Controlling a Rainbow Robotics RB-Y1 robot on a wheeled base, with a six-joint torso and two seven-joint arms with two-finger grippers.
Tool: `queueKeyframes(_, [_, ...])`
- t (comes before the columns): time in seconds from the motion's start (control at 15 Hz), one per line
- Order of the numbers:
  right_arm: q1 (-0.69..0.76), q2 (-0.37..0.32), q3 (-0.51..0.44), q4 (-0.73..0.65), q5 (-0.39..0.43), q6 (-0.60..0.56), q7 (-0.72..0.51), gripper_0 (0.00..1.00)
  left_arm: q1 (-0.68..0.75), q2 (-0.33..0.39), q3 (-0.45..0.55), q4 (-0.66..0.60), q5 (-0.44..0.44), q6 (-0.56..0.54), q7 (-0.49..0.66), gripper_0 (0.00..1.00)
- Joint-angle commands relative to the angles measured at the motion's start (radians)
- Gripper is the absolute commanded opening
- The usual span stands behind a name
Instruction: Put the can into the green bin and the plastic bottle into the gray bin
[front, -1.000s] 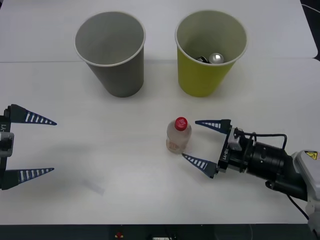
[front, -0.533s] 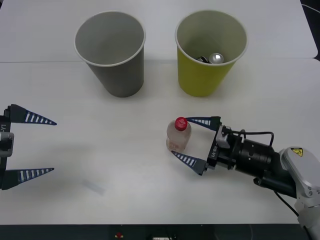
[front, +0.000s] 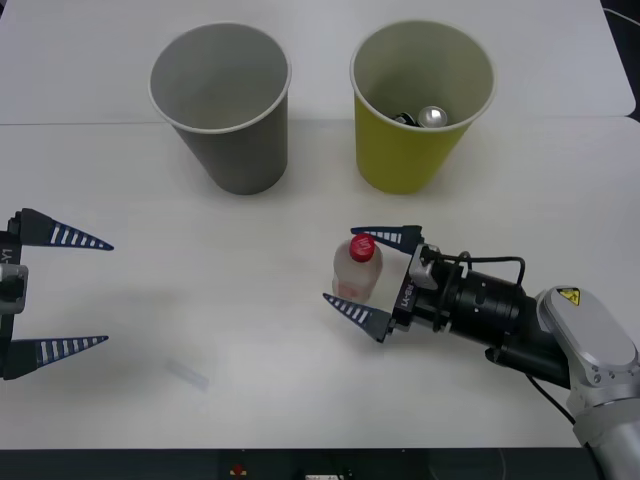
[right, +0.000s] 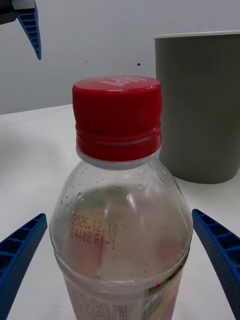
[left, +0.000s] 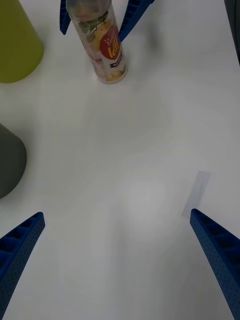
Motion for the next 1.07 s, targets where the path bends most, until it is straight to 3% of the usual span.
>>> queueKeyframes(0.07, [-0.010, 0.017, 0.016, -0.001, 0.000, 0.020, 0.006, 0.04, 0.000, 0.000, 0.000, 0.000, 0.000, 0.000, 0.000, 1.00])
queueKeyframes(0.13, [-0.011, 0.022, 0.020, 0.000, -0.001, 0.023, 0.008, 0.00, 0.000, 0.000, 0.000, 0.000, 0.000, 0.000, 0.000, 1.00])
queueKeyframes(0.6, [-0.013, 0.014, 0.021, 0.000, 0.000, 0.033, -0.023, 0.00, 0.000, 0.000, 0.000, 0.000, 0.000, 0.000, 0.000, 1.00])
queueKeyframes(0.8, [-0.005, -0.054, 0.020, -0.077, 0.080, 0.029, -0.166, 0.00, 0.000, 0.000, 0.000, 0.000, 0.000, 0.000, 0.000, 1.00])
queueKeyframes(1.0, [0.026, -0.139, 0.006, -0.215, 0.162, 0.029, -0.325, 0.00, 0.000, 0.000, 0.000, 0.000, 0.000, 0.000, 0.000, 1.00])
queueKeyframes(1.07, [0.044, -0.166, -0.011, -0.293, 0.221, 0.026, -0.410, 0.00, 0.000, 0.000, 0.000, 0.000, 0.000, 0.000, 0.000, 1.00])
